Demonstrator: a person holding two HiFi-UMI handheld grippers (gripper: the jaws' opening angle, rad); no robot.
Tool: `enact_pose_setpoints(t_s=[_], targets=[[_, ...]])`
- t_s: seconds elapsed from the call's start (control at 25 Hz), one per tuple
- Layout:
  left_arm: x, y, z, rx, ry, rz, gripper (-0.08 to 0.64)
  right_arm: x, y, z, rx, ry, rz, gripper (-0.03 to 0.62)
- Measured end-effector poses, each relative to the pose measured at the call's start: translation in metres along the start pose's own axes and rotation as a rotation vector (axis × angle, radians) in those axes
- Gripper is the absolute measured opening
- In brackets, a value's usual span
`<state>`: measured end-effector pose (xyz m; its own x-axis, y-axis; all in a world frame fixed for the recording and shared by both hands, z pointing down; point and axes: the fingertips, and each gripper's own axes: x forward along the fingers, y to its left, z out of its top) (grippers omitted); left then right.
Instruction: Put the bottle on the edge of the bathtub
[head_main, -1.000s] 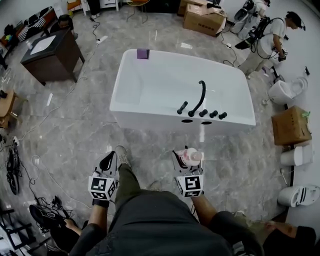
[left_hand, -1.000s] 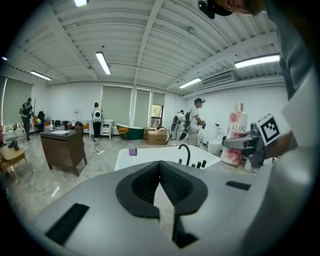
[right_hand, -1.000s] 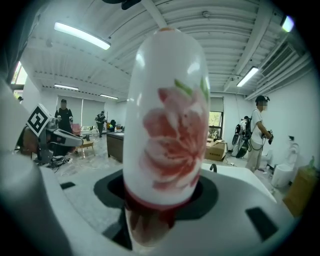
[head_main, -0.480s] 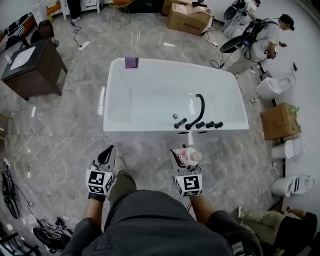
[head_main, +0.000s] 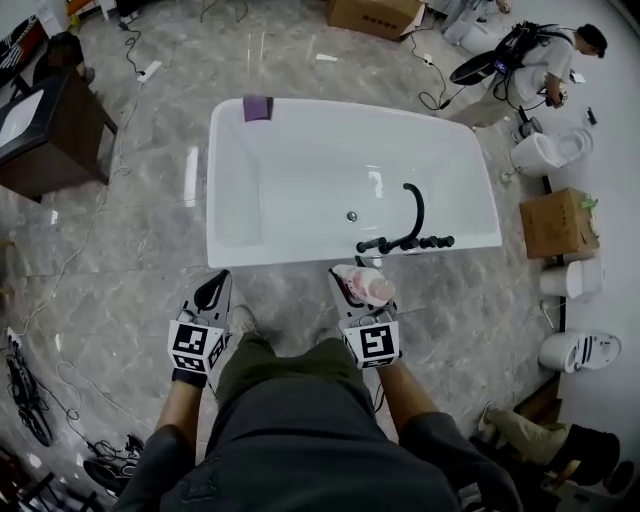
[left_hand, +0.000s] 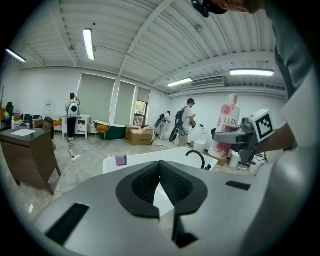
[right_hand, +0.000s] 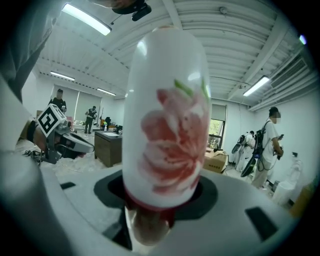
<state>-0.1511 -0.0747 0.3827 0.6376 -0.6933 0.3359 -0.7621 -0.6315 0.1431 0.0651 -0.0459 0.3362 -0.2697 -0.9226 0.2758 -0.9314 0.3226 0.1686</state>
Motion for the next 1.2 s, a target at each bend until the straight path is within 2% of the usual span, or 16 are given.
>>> enact_pose_setpoints(t_s=[0.28,0.4,0.64,1.2], targets=[[0.044,0.000,-0.002,0.014,-0.002,0.078,0.002,0.043,-0.016,-0.029,-0.017,0.003,0.161,0.221],[0.050,0.000,-0.013,0.013,-0.007,0.120,0.002,0.057,-0.014,-0.044,-0.036,-0.007,0.234,0.221],[0.070,0.008,-0.044,0.007,-0.013,0.168,0.002,0.086,-0.011,-0.081,-0.058,-0.017,0.319,0.221],[0.130,0.009,-0.132,0.026,-0.036,0.147,0.002,0.142,0.015,-0.192,-0.091,-0.038,0.466,0.221]])
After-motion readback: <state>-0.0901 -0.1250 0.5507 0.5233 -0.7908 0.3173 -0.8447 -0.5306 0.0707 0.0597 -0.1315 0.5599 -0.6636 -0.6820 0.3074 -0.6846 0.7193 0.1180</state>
